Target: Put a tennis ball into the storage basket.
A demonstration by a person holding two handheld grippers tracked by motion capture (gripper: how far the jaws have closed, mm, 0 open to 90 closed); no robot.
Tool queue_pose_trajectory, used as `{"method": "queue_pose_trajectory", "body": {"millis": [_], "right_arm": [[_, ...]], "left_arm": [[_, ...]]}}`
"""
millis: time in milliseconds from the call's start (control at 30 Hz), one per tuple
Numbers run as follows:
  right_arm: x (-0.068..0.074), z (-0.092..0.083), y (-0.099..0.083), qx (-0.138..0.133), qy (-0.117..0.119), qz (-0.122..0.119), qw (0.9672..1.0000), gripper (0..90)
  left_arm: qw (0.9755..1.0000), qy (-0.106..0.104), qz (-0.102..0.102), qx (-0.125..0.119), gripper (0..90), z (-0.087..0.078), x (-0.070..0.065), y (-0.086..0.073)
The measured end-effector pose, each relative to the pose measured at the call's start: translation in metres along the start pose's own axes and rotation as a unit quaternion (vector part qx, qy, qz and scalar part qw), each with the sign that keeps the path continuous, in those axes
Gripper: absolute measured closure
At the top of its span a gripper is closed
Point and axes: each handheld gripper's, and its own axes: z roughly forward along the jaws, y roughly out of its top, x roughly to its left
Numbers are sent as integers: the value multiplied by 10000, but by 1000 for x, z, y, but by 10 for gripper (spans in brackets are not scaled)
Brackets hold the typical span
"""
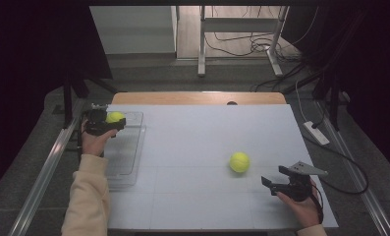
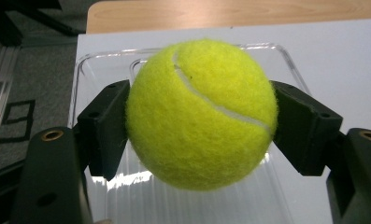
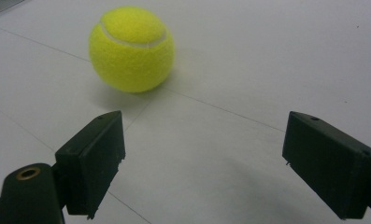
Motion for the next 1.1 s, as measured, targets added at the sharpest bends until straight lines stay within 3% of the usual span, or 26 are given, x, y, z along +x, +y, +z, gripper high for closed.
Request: {"method": "queue_pose_trajectory", "body": {"millis": [367, 633, 1100], "right_arm": [[1, 1, 0, 24, -30, 1, 10000, 132], [0, 1, 0, 29, -29, -3, 10000, 132], [0, 1, 0, 21, -9, 15, 10000, 132]], "left_arm": [[9994, 133, 32, 330, 270, 12, 7, 1], [9979, 251, 199, 561, 269, 20, 8, 1], [9964, 332, 301, 719, 253, 24, 7, 1]]}}
